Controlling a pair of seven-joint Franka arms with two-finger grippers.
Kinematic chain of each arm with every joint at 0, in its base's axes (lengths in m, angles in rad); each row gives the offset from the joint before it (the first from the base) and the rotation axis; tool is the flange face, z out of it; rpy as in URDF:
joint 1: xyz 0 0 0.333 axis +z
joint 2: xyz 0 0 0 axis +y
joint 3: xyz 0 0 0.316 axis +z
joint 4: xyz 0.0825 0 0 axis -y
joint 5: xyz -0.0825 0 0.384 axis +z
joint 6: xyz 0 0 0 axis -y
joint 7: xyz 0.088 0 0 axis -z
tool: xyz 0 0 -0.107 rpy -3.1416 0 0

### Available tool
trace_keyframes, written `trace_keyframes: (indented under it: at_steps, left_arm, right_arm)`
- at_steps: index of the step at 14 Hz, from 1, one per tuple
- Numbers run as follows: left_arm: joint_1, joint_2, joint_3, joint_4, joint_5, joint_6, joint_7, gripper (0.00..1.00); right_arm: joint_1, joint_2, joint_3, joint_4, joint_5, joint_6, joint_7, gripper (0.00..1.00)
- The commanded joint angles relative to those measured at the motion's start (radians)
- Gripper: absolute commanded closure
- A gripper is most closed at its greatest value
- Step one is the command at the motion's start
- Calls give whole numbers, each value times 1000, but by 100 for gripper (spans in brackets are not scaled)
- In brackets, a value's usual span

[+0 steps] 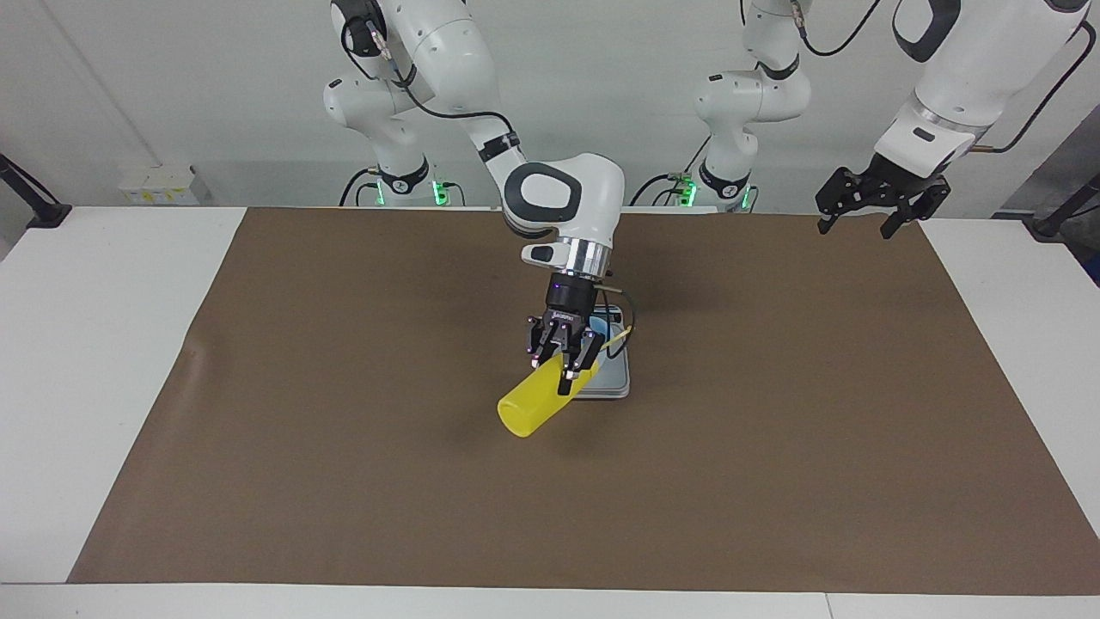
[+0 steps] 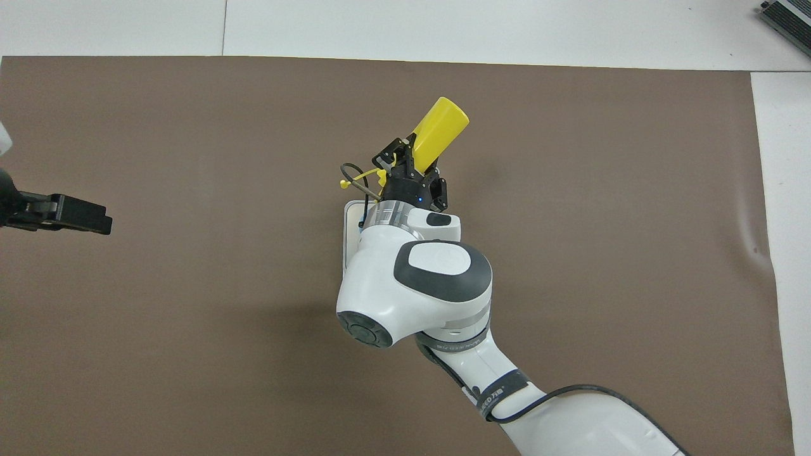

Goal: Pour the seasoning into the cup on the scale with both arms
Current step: 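Tilt the yellow bottle nozzle down into the blue cup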

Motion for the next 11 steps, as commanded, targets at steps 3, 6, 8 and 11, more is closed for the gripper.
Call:
trace_keyframes:
  at_steps: [3,6,8,11]
  left_arm:
    - [10,-22,-4,-23,-2,-4,-8,0]
    - [10,-22,-4,-23,-2,-4,-8,0]
    - [10,-22,-4,-23,-2,-4,-8,0]
    - [10,-22,-4,-23,-2,-4,-8,0]
  right_arm:
    - [6,0,-2,-27,-100,-11,37,100]
    - [6,-4,-1,-41,-117,-5,35,100]
    - [6,-5,-1,-38,-117,-8,32,100]
    - [2,-15,2,-26,-97,-1,20,100]
